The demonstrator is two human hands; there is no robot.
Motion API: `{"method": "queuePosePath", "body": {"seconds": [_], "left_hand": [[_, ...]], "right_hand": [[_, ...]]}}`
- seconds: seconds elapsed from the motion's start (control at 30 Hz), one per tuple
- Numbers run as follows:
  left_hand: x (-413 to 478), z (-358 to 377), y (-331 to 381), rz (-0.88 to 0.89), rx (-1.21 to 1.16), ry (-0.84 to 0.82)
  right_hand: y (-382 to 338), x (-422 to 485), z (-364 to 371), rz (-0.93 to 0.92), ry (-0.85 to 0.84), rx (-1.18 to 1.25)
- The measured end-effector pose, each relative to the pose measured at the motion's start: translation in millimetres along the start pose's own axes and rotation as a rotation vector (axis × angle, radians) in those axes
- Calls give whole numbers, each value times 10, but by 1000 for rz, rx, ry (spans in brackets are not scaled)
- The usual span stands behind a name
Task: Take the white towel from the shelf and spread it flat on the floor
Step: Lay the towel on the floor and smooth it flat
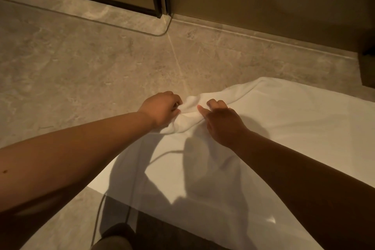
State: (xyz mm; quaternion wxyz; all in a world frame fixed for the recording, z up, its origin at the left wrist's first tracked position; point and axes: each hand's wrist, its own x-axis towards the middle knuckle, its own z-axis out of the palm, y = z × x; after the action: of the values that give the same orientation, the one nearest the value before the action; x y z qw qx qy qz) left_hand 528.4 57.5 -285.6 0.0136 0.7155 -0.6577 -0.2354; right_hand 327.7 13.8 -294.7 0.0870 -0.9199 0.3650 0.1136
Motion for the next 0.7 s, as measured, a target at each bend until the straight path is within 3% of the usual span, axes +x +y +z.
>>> {"method": "queuePosePath", "body": {"seconds": [0.27, 0.43, 0.7], "left_hand": [[36, -319, 50, 163, 34, 229], [134, -687, -40, 232, 199, 400], [525, -656, 44, 62, 316, 331]], "right_hand": [[21, -49, 51, 9, 93, 131], [56, -98, 51, 1, 141, 176], [115, -52, 185, 83, -67, 119]]}}
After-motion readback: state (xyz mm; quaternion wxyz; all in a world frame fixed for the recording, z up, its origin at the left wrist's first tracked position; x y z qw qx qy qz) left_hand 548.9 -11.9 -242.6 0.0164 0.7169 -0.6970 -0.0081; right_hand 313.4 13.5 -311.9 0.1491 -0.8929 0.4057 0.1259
